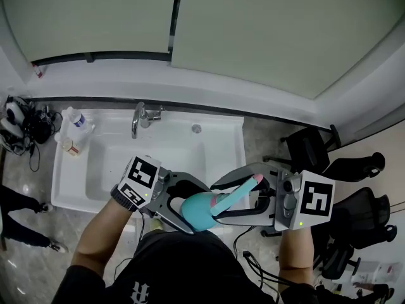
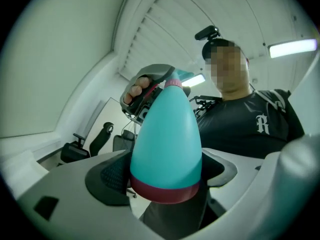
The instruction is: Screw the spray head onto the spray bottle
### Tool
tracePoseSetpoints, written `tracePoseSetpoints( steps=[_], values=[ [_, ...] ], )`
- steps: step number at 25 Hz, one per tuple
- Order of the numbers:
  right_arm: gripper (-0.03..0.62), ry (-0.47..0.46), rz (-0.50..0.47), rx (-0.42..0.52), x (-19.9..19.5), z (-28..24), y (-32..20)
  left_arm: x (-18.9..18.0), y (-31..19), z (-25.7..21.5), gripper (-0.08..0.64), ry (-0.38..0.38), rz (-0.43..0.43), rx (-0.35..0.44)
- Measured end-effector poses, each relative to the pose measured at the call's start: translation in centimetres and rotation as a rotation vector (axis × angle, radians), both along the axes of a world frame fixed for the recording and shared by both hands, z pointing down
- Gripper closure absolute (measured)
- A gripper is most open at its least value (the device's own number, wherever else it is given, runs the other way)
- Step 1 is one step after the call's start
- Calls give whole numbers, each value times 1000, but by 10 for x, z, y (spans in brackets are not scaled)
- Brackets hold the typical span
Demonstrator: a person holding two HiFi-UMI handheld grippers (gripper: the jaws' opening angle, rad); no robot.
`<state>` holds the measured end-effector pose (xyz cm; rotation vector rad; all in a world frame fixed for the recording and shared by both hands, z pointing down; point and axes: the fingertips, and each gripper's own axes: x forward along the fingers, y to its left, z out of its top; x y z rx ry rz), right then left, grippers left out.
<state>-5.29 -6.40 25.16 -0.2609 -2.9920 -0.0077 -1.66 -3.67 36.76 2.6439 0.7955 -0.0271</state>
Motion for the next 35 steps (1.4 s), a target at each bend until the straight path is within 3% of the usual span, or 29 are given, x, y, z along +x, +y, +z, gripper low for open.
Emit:
tracePoseSetpoints(
  steps=[3, 6, 10, 15, 19, 21, 28, 30, 35],
  values=[
    [440, 22, 47, -33, 0, 6, -10, -1, -12, 7, 176, -47, -99, 34],
    [440, 34, 47, -71, -2, 7, -9, 4, -9, 11, 190, -87, -114, 55],
    [440, 47, 63, -87, -5, 3, -12, 3, -5, 4, 190, -15, -86, 28],
    [440, 47, 198, 2, -10, 2, -24, 12, -14, 4, 63, -9, -164, 46],
    [442, 39, 319, 11, -15, 3, -36, 25, -27, 14, 57, -65, -275, 149],
    [442, 65, 353, -2, -14, 8, -38, 24, -30, 19, 97, -85, -293, 150],
    [443, 94, 426, -79, -12, 21, -40, 17, -30, 29, 109, -176, -354, 154],
    [443, 86, 444, -104, -13, 27, -37, 15, -25, 36, 110, -213, -359, 153],
    [443, 68, 463, -176, -35, 49, -9, -14, 16, 59, 110, -272, -276, 102]
  ],
)
